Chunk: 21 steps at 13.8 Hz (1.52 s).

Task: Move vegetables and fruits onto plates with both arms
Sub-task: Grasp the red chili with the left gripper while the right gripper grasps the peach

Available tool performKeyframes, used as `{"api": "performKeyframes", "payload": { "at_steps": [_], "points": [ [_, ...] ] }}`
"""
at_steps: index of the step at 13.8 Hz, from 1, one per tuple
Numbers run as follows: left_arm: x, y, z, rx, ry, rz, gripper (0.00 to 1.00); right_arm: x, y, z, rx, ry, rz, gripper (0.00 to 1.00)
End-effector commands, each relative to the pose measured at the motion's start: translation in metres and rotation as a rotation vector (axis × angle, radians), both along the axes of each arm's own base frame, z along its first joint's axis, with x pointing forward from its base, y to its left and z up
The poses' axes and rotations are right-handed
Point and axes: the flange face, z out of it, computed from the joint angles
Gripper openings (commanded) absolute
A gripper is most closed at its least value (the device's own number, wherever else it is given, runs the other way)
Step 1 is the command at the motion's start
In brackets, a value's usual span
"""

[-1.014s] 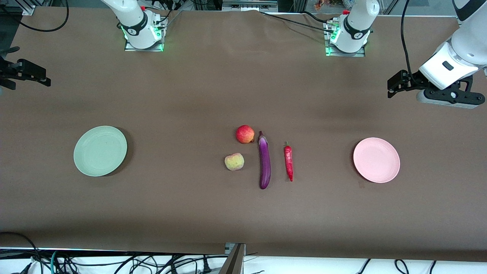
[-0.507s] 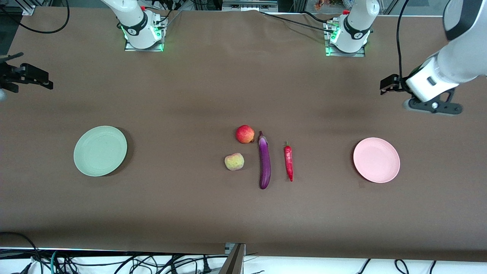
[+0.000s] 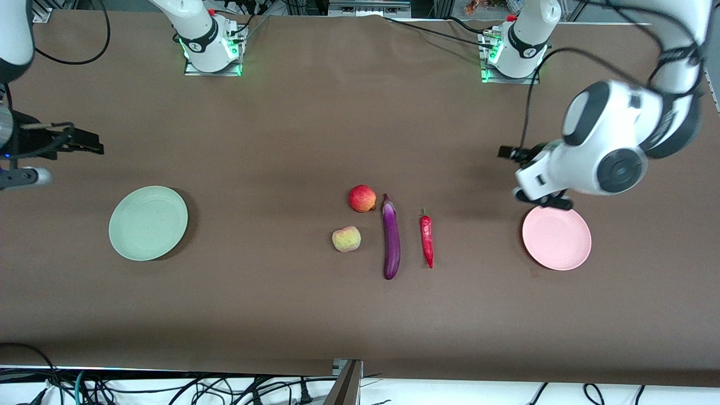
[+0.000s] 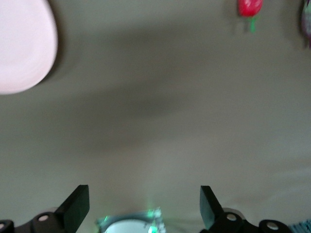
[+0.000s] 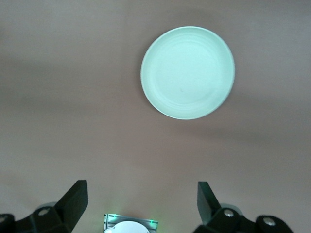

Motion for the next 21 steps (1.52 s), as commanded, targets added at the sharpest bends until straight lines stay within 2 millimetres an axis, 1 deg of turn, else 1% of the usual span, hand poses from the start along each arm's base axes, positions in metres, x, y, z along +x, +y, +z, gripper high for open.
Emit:
{"api": "performKeyframes", "payload": {
  "at_steps": [1, 3, 4, 5, 6, 7, 9, 10, 13, 14, 15, 16, 17, 18, 19, 20, 21],
  "points": [
    [0.012, -0.063, -0.041, 0.017, -0.071, 0.075, 1.00, 0.023, 0.038, -0.032, 0.015, -0.018, -0.025, 1.00],
    [0.006, -0.116, -0.055, 0.024, -0.158, 0.099, 1.00, 0.036, 0.080, -0.062, -0.014, -0.025, -0.087, 1.00],
    [0.006, -0.135, -0.064, 0.013, -0.202, 0.103, 1.00, 0.042, 0.105, -0.076, -0.023, -0.046, -0.093, 1.00],
    [0.007, -0.148, -0.067, -0.004, -0.253, 0.099, 1.00, 0.045, 0.130, -0.089, -0.029, -0.062, -0.098, 1.00],
    [0.012, -0.152, -0.070, -0.012, -0.299, 0.088, 1.00, 0.049, 0.150, -0.100, -0.027, -0.081, -0.112, 1.00],
    [0.017, -0.152, -0.075, -0.014, -0.335, 0.082, 1.00, 0.052, 0.169, -0.112, -0.009, -0.097, -0.133, 1.00],
    [0.025, -0.151, -0.104, -0.026, -0.377, 0.093, 1.00, 0.057, 0.191, -0.129, 0.064, -0.101, -0.199, 1.00],
    [0.029, -0.152, -0.114, -0.043, -0.407, 0.103, 1.00, 0.056, 0.209, -0.138, 0.090, -0.096, -0.212, 1.00],
    [0.033, -0.150, -0.146, -0.058, -0.431, 0.121, 1.00, 0.050, 0.267, -0.156, 0.091, -0.140, -0.263, 1.00],
    [0.032, -0.149, -0.155, -0.055, -0.423, 0.123, 1.00, 0.048, 0.290, -0.167, 0.097, -0.165, -0.276, 1.00],
    [0.033, -0.148, -0.157, -0.054, -0.425, 0.121, 1.00, 0.045, 0.313, -0.179, 0.103, -0.189, -0.280, 1.00],
    [0.032, -0.147, -0.157, -0.044, -0.434, 0.099, 0.89, 0.039, 0.336, -0.192, 0.109, -0.208, -0.272, 1.00],
    [0.030, -0.147, -0.163, -0.033, -0.431, 0.081, 0.77, 0.036, 0.353, -0.206, 0.114, -0.226, -0.274, 1.00],
    [0.028, -0.147, -0.177, -0.026, -0.416, 0.079, 0.68, 0.034, 0.366, -0.216, 0.122, -0.247, -0.288, 1.00],
    [0.026, -0.147, -0.180, -0.025, -0.410, 0.076, 0.60, 0.031, 0.376, -0.225, 0.126, -0.261, -0.309, 1.00],
    [0.027, -0.148, -0.179, -0.026, -0.412, 0.074, 0.55, 0.029, 0.385, -0.234, 0.129, -0.270, -0.326, 1.00],
    [0.028, -0.147, -0.178, -0.026, -0.413, 0.076, 0.46, 0.026, 0.394, -0.242, 0.136, -0.284, -0.331, 1.00]
  ]
}}
